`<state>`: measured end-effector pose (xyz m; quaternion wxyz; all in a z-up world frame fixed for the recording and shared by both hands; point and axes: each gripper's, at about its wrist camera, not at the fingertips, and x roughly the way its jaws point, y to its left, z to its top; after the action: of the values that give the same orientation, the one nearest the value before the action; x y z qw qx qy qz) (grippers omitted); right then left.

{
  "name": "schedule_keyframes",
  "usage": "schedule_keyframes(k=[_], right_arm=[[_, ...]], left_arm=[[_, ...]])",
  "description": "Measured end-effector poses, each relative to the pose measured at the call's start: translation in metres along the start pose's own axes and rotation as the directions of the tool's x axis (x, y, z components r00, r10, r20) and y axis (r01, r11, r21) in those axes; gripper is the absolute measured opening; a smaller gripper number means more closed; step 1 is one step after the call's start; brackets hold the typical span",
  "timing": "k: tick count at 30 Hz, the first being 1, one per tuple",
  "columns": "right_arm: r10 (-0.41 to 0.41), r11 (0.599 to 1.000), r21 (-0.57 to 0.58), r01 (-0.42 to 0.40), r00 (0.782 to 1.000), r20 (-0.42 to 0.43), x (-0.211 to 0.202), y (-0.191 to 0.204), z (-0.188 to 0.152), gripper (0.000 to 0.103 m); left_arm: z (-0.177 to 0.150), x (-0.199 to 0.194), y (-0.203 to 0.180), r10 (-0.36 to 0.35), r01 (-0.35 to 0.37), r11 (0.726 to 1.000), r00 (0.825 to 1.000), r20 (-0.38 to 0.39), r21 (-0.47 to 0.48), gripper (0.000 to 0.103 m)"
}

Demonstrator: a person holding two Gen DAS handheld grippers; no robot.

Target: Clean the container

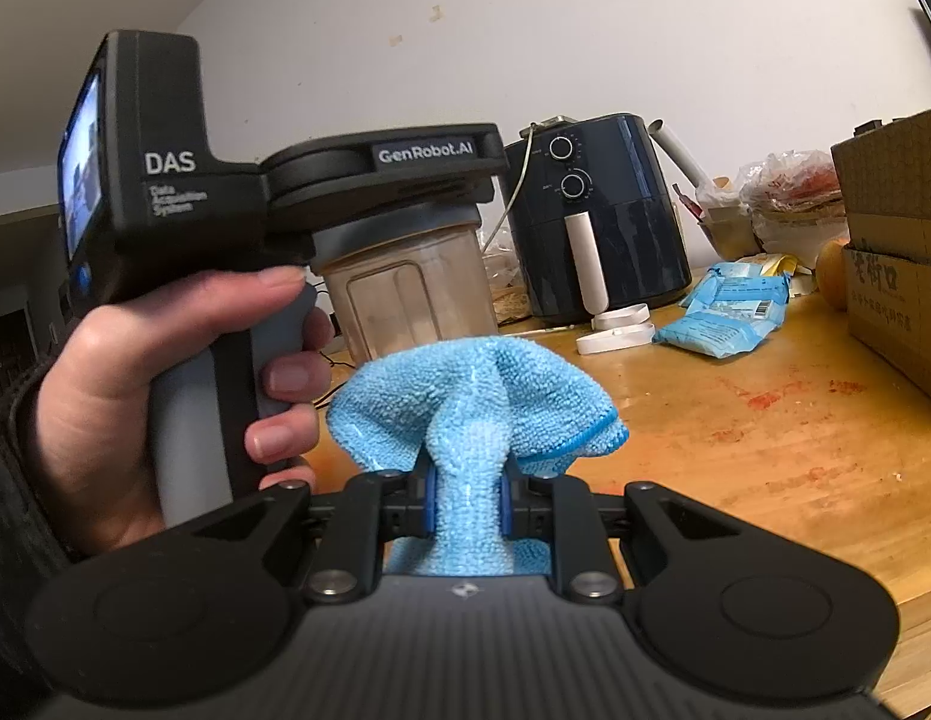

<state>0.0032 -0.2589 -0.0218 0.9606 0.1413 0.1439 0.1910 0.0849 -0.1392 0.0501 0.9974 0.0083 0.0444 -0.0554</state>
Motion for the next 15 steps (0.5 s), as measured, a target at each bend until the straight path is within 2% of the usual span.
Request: schedule_keyframes(k=[15], right_arm=[[-0.003,1.0,0.006,0.003,1.0,0.0,0.0008,0.0008,0.0002,0.017]], left_arm=[[-0.0007,-0.0001,-0.0051,0.024,-0.024,1.0,1.0,-0.002,-0.007,0.101]])
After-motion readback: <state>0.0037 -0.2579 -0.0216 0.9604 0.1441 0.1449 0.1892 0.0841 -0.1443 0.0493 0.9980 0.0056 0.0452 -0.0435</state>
